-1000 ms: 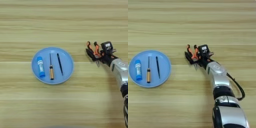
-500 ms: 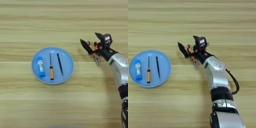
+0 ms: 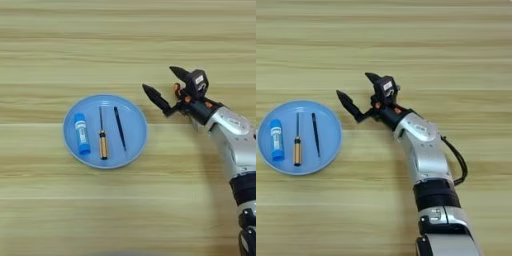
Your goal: Move the objects on the table
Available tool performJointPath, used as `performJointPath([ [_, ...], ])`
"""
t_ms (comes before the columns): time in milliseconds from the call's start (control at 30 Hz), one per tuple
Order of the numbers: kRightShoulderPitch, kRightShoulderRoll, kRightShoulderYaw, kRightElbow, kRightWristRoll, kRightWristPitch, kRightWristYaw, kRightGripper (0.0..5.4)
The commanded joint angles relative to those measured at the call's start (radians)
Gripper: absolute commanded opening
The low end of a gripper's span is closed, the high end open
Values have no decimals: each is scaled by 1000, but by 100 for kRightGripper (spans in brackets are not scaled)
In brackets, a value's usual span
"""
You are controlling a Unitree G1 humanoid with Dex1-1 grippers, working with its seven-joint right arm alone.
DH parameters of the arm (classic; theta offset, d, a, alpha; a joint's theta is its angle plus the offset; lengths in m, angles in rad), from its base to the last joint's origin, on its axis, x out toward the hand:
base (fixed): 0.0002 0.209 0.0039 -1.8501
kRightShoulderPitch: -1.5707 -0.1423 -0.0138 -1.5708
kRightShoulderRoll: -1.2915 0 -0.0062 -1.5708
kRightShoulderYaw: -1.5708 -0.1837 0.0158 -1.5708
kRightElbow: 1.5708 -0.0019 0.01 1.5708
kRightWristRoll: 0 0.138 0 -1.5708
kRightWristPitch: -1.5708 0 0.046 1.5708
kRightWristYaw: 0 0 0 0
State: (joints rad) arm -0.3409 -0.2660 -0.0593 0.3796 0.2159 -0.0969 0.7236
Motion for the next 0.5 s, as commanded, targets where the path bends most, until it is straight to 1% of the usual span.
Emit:
performJointPath([
  [33,-45,-14,17,-61,1,9,1,538],
  [300,-34,-15,60,-51,-28,57,9,538],
  [367,-36,-11,67,-47,-37,65,1,538],
  [500,-50,-1,70,-34,-42,102,-18,538],
])
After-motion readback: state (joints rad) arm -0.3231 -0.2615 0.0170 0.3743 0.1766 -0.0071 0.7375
